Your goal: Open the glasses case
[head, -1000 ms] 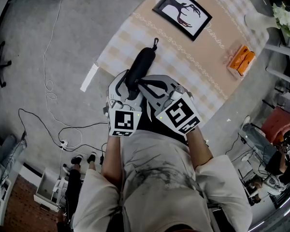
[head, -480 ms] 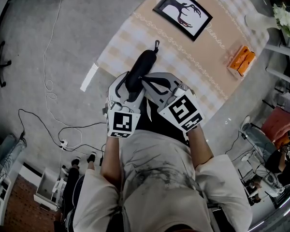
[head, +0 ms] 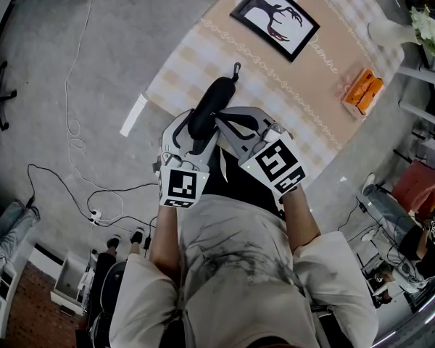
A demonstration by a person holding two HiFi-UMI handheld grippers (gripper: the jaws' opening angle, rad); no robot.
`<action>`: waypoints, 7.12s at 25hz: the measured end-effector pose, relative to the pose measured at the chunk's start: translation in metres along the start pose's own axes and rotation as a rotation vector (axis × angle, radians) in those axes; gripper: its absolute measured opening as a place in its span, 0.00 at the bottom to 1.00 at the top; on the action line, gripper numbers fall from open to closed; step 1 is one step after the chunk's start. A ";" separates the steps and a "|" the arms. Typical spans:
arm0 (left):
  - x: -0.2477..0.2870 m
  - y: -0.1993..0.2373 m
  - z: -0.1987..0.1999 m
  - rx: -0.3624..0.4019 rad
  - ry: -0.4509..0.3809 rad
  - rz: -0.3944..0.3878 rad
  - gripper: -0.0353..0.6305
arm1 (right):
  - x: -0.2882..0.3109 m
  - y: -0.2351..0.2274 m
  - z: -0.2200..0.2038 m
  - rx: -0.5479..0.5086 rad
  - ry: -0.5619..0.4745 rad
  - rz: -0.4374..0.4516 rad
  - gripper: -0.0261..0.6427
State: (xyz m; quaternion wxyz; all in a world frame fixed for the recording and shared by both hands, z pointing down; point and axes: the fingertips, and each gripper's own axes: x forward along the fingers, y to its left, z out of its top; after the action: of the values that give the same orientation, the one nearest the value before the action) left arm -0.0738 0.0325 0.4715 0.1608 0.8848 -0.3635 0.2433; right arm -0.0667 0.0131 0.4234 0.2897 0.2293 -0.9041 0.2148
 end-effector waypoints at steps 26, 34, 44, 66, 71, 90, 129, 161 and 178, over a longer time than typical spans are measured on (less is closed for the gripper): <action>-0.003 0.001 -0.011 0.005 0.021 -0.031 0.47 | 0.004 -0.025 -0.012 0.047 0.021 -0.041 0.06; -0.004 0.001 -0.015 0.003 0.029 -0.028 0.47 | 0.005 -0.034 -0.016 0.065 0.029 -0.053 0.06; -0.005 0.001 -0.021 -0.007 0.039 -0.023 0.47 | 0.007 -0.047 -0.021 0.086 0.038 -0.078 0.06; -0.005 0.004 -0.037 -0.037 0.070 -0.013 0.46 | 0.018 -0.080 -0.039 0.141 0.081 -0.116 0.06; -0.003 0.005 -0.042 -0.043 0.081 -0.009 0.46 | 0.023 -0.085 -0.046 0.163 0.097 -0.107 0.06; 0.009 0.000 -0.039 -0.089 0.096 0.018 0.47 | 0.016 -0.092 -0.045 0.207 0.032 -0.141 0.06; 0.057 -0.036 0.043 0.144 0.107 -0.193 0.50 | -0.022 -0.088 -0.036 0.352 -0.224 -0.147 0.06; 0.057 -0.027 0.032 0.120 0.167 -0.156 0.20 | -0.036 -0.064 -0.052 0.044 0.041 -0.234 0.06; 0.057 -0.001 0.026 0.116 0.177 -0.066 0.15 | -0.048 -0.063 -0.075 0.048 0.089 -0.298 0.06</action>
State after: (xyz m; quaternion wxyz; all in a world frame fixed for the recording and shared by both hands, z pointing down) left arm -0.0297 -0.0111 0.4812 0.1487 0.8791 -0.3036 0.3359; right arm 0.0345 0.0156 0.4650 0.3525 0.3578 -0.8411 0.2009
